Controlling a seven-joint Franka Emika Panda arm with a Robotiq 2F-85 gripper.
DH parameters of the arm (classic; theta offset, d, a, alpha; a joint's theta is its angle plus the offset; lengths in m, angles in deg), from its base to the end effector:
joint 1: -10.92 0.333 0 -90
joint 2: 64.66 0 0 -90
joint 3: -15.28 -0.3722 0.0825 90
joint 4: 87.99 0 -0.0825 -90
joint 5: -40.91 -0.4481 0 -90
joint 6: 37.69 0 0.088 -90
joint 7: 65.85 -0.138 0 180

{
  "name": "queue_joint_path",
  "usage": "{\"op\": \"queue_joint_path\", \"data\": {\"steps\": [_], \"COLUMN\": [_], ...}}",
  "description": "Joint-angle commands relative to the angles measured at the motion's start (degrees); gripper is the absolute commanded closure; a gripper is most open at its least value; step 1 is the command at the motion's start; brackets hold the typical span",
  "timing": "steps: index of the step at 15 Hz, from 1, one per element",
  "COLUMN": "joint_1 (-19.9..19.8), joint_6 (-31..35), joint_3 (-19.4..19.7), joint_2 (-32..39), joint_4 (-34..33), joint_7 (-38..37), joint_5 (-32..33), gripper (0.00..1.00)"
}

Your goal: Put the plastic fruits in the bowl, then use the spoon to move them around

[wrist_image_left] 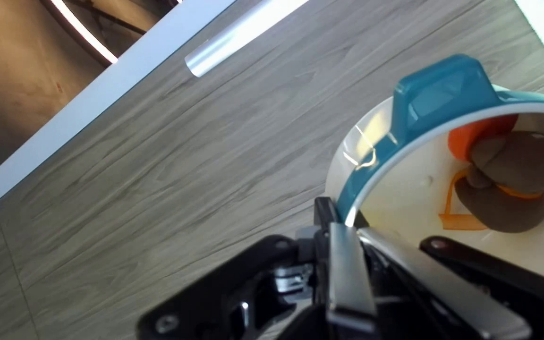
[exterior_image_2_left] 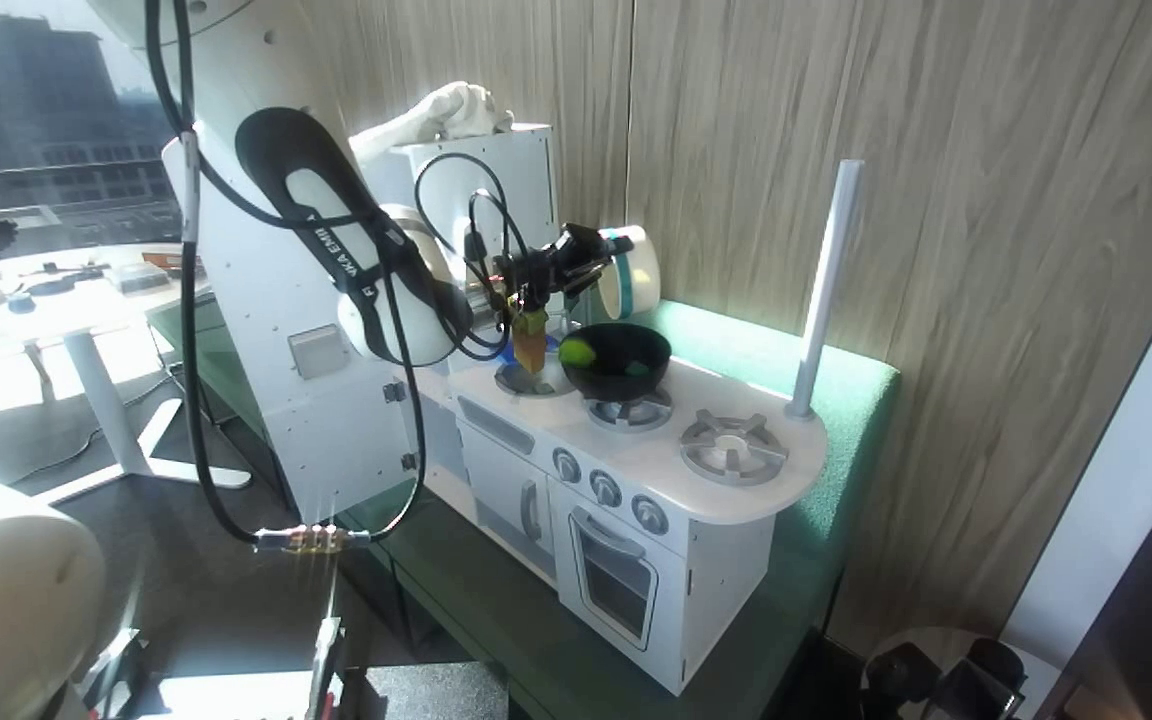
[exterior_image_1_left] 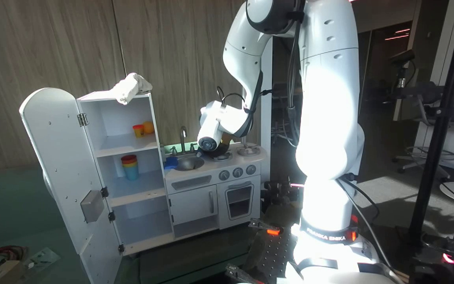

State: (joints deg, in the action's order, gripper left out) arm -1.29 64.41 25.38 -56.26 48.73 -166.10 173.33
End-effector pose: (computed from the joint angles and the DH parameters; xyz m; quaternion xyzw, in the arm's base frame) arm 0.5138 -0.3029 0.3229 0.6175 -0.0780 0.3636 0.6931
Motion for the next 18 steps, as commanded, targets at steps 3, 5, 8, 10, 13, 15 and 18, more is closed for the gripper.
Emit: {"op": "queue_joint_path", "data": {"steps": [3, 5, 8, 10, 13, 15, 18], "joint_1": [-0.1, 0.0, 0.3, 0.1, -0.6, -1.4, -2.8], "joint_6": [-3.6, -4.6, -6.1, -6.3, 0.4, 8.0, 21.0], "joint_3": [-0.1, -0.1, -0.2, -0.2, -0.2, 0.2, 2.3], "joint_2": [-0.8, -1.0, -1.2, -0.9, -2.6, -6.3, -13.3], "joint_4": [2.1, 2.7, 3.5, 3.4, 2.8, 2.0, 1.0], "joint_7": [-2.1, -3.9, -5.5, -6.1, -3.6, -3.0, 0.3], "joint_5": [0.8, 3.0, 5.6, 6.4, 2.6, -1.6, -7.1], "gripper": [0.97, 0.97, 0.97, 0.97, 0.97, 0.97, 0.97]}}
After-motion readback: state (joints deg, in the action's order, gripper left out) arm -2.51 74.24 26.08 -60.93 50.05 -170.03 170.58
